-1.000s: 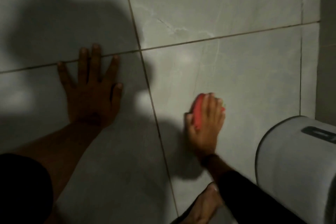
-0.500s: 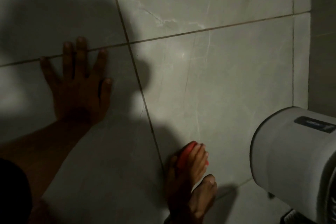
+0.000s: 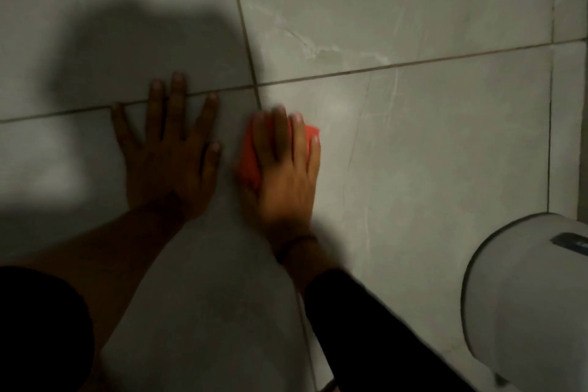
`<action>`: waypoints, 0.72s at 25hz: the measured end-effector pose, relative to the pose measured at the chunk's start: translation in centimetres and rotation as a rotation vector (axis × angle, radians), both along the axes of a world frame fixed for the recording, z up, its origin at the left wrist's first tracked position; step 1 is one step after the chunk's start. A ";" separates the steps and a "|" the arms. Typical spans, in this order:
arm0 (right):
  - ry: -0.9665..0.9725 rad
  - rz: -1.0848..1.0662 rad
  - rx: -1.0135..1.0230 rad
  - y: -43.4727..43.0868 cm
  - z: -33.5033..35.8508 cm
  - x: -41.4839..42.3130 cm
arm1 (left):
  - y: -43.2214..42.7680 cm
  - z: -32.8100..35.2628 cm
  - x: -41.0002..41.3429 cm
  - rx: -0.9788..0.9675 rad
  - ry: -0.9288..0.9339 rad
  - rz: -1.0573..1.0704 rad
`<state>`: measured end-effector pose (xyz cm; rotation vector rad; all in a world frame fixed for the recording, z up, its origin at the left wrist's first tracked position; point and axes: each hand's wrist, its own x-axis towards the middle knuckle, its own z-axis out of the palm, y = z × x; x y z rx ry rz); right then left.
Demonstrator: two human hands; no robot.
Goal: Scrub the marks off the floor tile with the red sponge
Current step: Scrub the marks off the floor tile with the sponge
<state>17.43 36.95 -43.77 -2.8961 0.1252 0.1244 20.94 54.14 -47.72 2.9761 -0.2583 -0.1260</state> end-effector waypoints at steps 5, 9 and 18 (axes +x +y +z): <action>0.049 0.098 0.035 -1.5 0.4 -0.6 | -0.2 0.0 0.0 0.007 -0.010 0.001; -0.048 0.313 -0.010 -7.1 -0.8 11.0 | 0.0 -0.4 0.0 0.017 -0.014 -0.006; -0.070 -0.186 -0.130 -11.5 -0.2 10.1 | -0.3 0.4 0.0 0.016 0.021 -0.005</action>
